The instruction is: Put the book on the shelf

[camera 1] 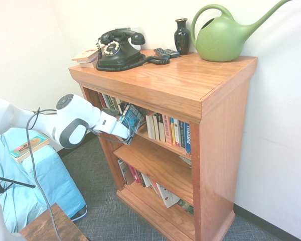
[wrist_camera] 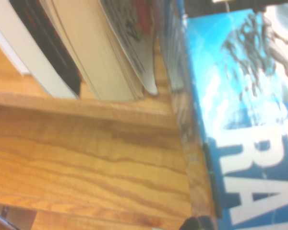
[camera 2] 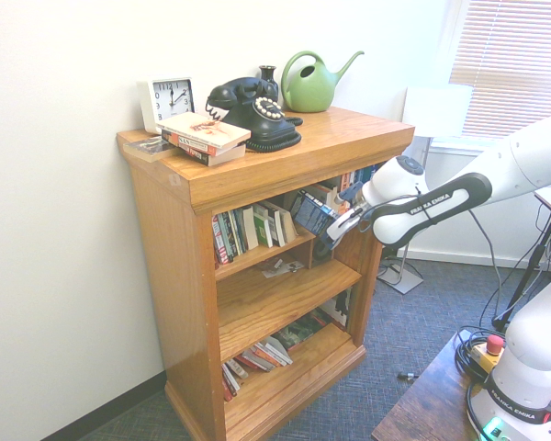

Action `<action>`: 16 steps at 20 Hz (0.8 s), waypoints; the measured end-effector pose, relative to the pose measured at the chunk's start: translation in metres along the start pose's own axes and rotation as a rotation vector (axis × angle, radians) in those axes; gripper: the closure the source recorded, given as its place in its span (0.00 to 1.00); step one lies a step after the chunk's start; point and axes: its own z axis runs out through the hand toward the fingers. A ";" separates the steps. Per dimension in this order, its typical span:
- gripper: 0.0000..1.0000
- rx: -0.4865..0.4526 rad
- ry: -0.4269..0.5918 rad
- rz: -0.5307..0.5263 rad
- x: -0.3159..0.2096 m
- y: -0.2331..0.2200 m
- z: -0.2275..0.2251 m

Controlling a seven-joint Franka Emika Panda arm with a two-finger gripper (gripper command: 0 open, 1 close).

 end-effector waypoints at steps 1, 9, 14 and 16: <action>1.00 0.006 0.004 -0.003 0.001 -0.004 -0.001; 1.00 0.030 0.039 -0.003 0.007 -0.004 0.006; 1.00 0.055 0.058 -0.033 0.002 -0.006 0.021; 1.00 0.062 0.067 -0.045 0.003 -0.010 0.025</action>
